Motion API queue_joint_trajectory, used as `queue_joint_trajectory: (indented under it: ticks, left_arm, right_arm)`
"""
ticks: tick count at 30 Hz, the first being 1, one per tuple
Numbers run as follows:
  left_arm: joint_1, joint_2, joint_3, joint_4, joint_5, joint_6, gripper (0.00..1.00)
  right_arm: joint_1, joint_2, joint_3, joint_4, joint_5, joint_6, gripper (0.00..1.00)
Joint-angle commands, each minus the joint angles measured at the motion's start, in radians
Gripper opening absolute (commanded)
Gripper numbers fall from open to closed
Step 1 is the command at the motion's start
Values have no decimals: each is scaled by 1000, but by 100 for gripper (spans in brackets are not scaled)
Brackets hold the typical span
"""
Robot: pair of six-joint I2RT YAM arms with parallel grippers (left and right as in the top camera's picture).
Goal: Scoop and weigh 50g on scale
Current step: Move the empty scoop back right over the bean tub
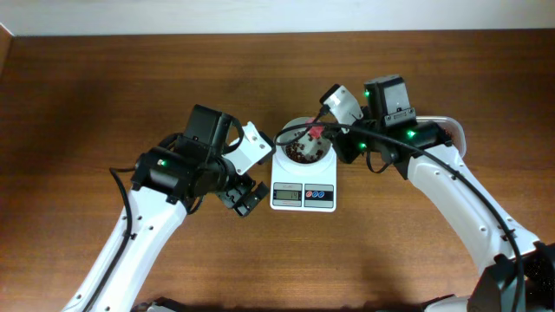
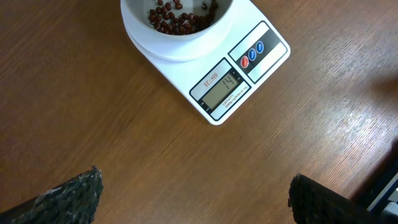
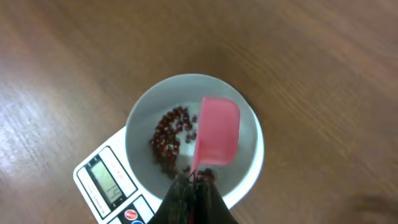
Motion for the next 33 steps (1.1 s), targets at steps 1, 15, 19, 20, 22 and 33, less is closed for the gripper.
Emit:
queue_joint_trajectory:
  ticks: [1,15,19,20,22,33]
  left_arm:
    - [-2,-19,-7,2,14,-9,99]
    - [-2,-19,-7,2,14,-9,99]
    - [-2,-19,-7,2,14,-9,99]
    - [-2,-19,-7,2,14,-9,99]
    - [-2,-19,-7,2,14,-9,99]
    - [-2,-19,-7,2,14,-9,99]
  right_arm:
    - [8,-53,21,-5,-19,45,4]
    - [-145,-275,21,-140,389,45,4]
    - [-187,-275,21,-190,439,45,4]
    - [-198,-273,21,-193,446,45,4]
    - [-217,-267,21,-193,446,44,4]
    - [-334,-121,21,-209,553,245,4]
